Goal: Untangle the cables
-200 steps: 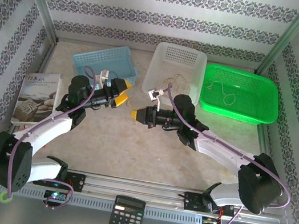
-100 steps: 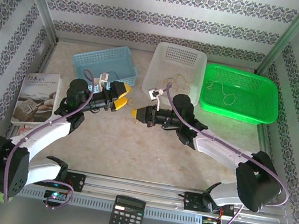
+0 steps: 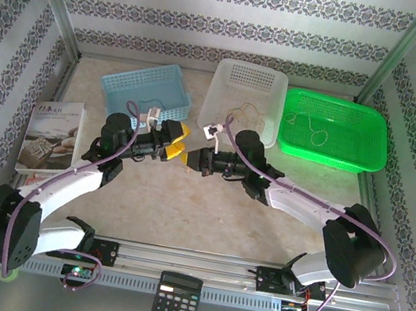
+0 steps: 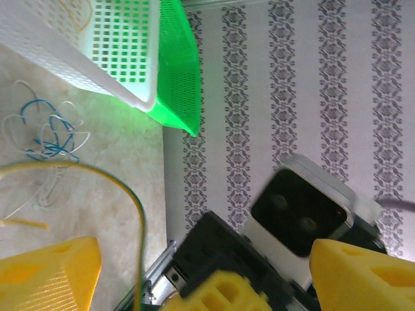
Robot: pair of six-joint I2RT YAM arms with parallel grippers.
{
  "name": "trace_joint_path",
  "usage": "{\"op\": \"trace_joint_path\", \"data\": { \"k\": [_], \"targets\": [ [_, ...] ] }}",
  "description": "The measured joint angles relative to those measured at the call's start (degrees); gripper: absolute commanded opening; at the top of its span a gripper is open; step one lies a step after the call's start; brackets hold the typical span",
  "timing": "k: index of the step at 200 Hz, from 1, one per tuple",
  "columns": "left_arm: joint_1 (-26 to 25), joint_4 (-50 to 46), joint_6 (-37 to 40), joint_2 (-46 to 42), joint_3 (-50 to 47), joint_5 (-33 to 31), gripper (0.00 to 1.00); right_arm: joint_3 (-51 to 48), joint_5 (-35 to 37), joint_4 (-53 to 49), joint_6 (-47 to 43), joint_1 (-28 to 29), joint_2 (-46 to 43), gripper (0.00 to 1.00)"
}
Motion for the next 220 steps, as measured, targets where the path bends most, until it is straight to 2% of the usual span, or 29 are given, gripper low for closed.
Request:
{"op": "trace_joint_path", "data": {
  "k": [61,125,220],
  "targets": [
    [0.0,2.2,1.0,3.7,0.0,-2.6,0.5,-1.2,0.5,0.0,0.0,2.1,-1.4,0.0],
    [0.0,3.3,1.8,4.8,0.0,-4.0,0.35,-5.5,1.8,0.0,0.0,2.2,-6.3,0.0],
    [1.6,3.2,3.6,5.2,0.5,-4.6,0.12,-8.7,3.1,0.0,0.0,2.2,-8.3,0.0]
  ]
}}
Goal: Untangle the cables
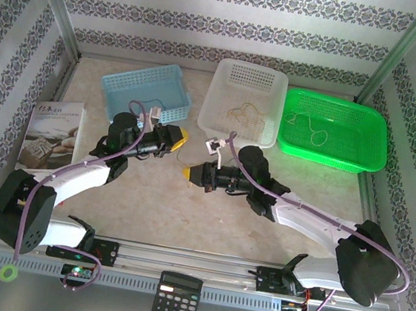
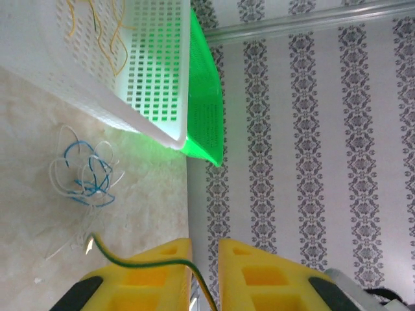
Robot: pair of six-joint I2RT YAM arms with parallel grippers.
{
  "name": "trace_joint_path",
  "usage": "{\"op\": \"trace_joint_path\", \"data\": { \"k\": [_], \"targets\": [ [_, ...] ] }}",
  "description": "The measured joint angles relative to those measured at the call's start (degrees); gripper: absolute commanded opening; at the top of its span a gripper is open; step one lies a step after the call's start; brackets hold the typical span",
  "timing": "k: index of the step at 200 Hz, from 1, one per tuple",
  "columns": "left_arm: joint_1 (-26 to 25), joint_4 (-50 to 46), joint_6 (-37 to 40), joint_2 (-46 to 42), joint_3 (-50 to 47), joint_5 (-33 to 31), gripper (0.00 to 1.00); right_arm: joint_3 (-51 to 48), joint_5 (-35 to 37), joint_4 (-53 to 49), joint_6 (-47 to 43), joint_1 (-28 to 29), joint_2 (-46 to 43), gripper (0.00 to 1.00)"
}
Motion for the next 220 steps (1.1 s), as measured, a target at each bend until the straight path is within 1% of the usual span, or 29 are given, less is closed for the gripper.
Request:
{"op": "trace_joint_path", "data": {
  "k": [23,32,87,131,164,183,198,220],
  "targets": [
    [2.2,-0.9,0.6,-0.1,1.8,0.2,0.04,-1.5,0.7,0.0,0.0,0.0,-0.7,0.0],
    [2.8,-1.6,1.0,-0.4,2.6,1.1,0.0,-1.9,1.6,0.0,-0.1,0.0,-0.7,0.0],
    [3.3,-4.5,1.8,-1.5,8.4,5.4,0.0,-2.7,6.1,1.7,-1.6,-0.2,-0.6,0.0],
    [3.3,-4.3,0.0,-2.3,9.1,5.9,0.0,-2.6,9.0,3.3,-2.2,-1.4,2.3,0.0],
    [3.5,-3.7,-0.8,-4.5,9.1,5.3,0.0,0.0,10.0,1.1,-2.3,-4.7,2.4,0.0],
    [3.5,-2.5,-0.8,-6.2,9.1,4.3,0.05,4.0,10.3,-2.8,-2.8,-7.1,2.4,0.0],
    [3.9,-1.7,-0.7,-7.3,9.1,3.6,0.12,7.7,10.6,-5.5,-3.1,-9.3,2.3,0.0],
    [4.6,-0.9,-0.1,-8.8,9.1,2.1,0.19,12.0,11.7,-9.0,-3.3,-13.2,1.8,0.0]
  ]
}}
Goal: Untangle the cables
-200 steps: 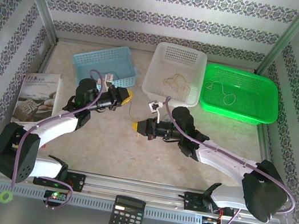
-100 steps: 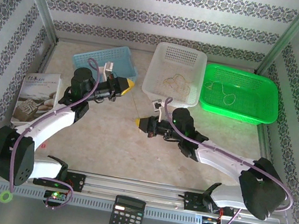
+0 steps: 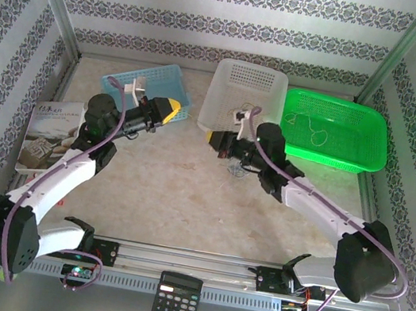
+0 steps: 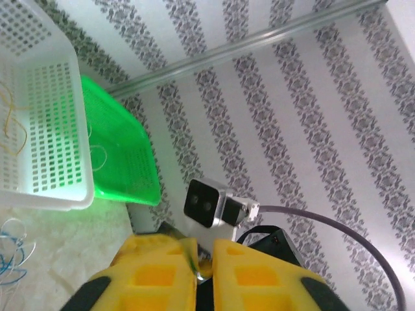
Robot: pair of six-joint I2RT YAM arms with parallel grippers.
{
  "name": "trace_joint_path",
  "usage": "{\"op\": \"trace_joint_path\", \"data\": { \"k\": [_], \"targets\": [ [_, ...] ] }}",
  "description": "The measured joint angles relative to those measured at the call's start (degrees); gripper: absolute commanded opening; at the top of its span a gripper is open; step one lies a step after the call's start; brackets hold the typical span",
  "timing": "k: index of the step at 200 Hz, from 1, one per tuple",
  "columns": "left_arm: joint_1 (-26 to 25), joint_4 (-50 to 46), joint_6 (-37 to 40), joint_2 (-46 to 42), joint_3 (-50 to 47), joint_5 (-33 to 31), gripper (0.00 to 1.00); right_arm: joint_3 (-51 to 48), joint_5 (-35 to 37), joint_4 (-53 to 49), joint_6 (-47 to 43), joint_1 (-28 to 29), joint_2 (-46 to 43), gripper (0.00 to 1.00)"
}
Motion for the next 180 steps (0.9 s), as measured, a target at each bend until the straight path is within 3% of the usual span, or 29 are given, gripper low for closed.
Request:
{"op": "trace_joint_path", "data": {
  "k": [33,83,143,166,180],
  "targets": [
    [0.3,-0.2,2.7,-1.7,-0.5,-1.6,0.28,4.3,1.1,-3.0,0.0,-5.6,-0.3,0.0],
    [0.3,-3.0,7.3,-1.9,-1.9,-3.0,0.5,8.9,1.6,-5.0,-1.3,-11.1,1.0,0.0],
    [0.3,-6.9,13.0,-0.9,-2.0,-3.0,0.73,18.0,3.2,-7.3,-3.7,-13.5,16.5,0.01],
    [0.3,-7.8,14.4,-0.6,-2.0,-3.0,0.82,22.8,4.0,-9.3,-4.6,-13.5,23.1,0.14],
    [0.3,-8.6,15.2,-0.6,-2.1,-2.8,0.9,25.7,4.6,-10.7,-5.1,-13.5,26.6,0.36]
  ]
}}
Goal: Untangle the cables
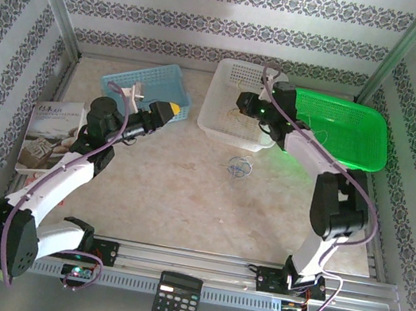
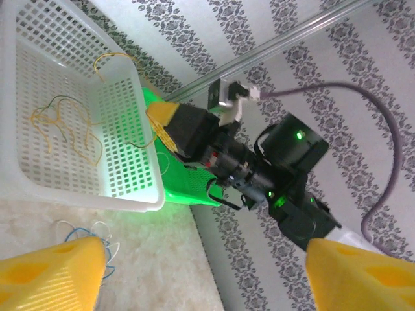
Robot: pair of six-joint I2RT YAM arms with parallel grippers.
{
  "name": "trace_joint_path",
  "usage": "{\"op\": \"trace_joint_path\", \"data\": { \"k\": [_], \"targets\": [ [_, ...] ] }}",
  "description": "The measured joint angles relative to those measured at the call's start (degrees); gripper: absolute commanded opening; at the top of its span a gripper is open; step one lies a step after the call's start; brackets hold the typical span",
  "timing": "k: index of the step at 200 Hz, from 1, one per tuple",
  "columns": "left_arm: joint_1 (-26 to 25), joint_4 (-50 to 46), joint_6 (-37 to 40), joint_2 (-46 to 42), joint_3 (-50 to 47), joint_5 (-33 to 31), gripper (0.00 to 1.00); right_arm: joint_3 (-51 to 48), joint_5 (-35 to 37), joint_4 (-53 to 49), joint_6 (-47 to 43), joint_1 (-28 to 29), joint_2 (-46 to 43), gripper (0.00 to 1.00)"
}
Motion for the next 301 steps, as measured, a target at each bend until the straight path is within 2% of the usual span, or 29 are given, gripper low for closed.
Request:
{"op": "trace_joint_path", "data": {
  "k": [13,22,88,117,159,188,203,237,270,288,301],
  "targets": [
    [0.0,-0.6,0.7,0.0,-0.1,0.0,0.98,2.8,0.3,-1.4,-0.9,0.0,2.8,0.48],
    [0.0,-1.0,1.2,0.0,-0.1,0.1,1.0,4.4,0.7,-2.3,-1.2,0.0,4.3,0.52],
    [0.0,-3.9,2.9,0.0,-0.2,0.0,1.0,5.4,1.1,-5.5,-2.2,0.0,3.5,0.52],
    [0.0,-4.9,3.9,0.0,-1.0,0.0,1.0,-1.2,1.4,-5.7,-2.2,1.0,-4.3,0.53],
    [0.0,-5.9,4.4,-0.1,-3.0,0.0,1.0,-14.7,3.7,-4.6,-2.8,5.5,-18.1,0.53],
    [0.0,-7.2,5.0,-0.1,-3.7,-0.1,1.0,-24.8,7.0,-4.5,-3.5,8.4,-23.9,0.55],
    [0.0,-7.5,5.4,-0.2,-4.2,-0.2,1.0,-29.3,8.7,-4.9,-3.6,8.8,-25.4,0.58],
    [0.0,-8.0,5.4,-0.2,-4.8,-0.3,1.0,-36.0,11.8,-4.8,-3.7,8.8,-25.6,0.61],
    [0.0,-8.1,5.4,0.0,-5.3,-0.7,1.0,-36.7,13.1,-3.1,-3.9,9.6,-21.7,0.61],
    [0.0,-8.2,5.4,0.4,-5.3,-1.0,1.0,-36.5,13.4,-2.2,-4.0,11.0,-17.9,0.6],
    [0.0,-8.2,5.4,0.7,-5.3,-1.1,1.0,-36.1,13.5,-1.7,-4.1,12.1,-15.0,0.55]
  ]
}}
